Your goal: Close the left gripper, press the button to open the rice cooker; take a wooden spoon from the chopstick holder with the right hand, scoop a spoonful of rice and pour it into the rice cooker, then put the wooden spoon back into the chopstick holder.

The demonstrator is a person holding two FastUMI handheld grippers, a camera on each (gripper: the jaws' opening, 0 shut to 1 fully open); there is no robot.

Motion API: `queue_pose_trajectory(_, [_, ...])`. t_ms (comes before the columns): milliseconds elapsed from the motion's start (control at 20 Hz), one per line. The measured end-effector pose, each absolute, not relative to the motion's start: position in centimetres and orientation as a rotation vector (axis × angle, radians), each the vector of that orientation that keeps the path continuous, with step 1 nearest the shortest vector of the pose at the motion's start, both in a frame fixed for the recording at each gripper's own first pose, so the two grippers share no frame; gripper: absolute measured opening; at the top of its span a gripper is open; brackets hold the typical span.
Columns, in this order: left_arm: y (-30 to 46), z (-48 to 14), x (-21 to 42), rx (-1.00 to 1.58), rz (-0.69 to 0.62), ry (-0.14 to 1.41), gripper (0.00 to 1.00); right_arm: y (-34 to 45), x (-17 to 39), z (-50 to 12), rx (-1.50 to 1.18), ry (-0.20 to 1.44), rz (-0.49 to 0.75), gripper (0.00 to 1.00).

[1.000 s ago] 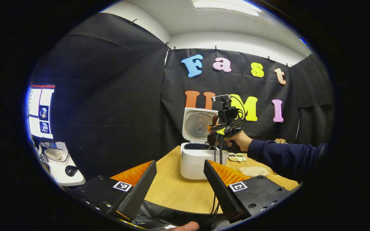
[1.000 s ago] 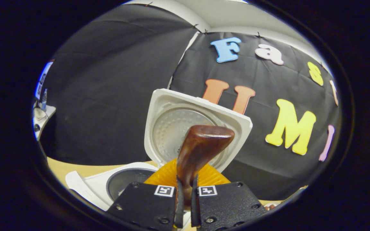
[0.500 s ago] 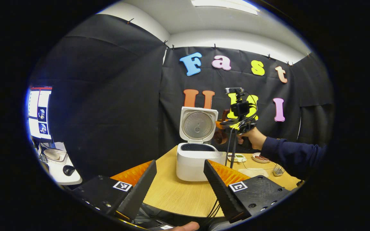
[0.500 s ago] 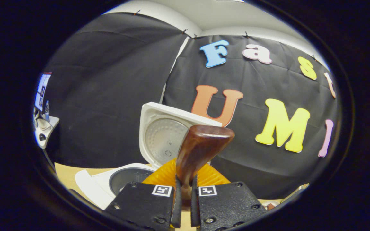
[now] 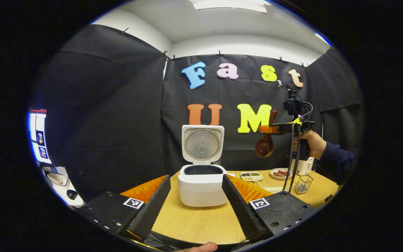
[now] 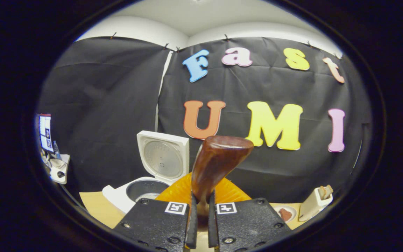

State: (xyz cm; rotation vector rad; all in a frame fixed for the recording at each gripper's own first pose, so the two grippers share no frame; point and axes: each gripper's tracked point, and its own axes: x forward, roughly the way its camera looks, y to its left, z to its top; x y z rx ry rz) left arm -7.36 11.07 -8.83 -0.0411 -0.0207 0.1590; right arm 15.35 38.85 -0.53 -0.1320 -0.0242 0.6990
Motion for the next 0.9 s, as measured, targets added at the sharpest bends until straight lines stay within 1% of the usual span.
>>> queue_pose_trajectory(250, [7.0, -7.6, -4.5, -0.045, 0.074, -0.058, 0.94, 26.9, 15.1, -0.2, -0.09, -0.002, 0.537, 0.18])
queue_pose_trajectory(450, [4.2, -6.4, -2.1, -0.036, 0.022, -0.089, 0.94, 18.9, 14.9, -0.7, -0.075, 0.001, 0.408, 0.18])
queue_pose_trajectory(650, [1.9, -5.9, -0.6, -0.038, -0.017, -0.102, 0.94, 14.7, 15.7, -3.0, -0.018, 0.03, 0.351, 0.19])
queue_pose_trajectory(900, [0.7, -6.3, 0.2, -0.02, -0.038, -0.076, 0.94, 11.5, 20.0, -8.3, -0.023, 0.103, 0.256, 0.19])
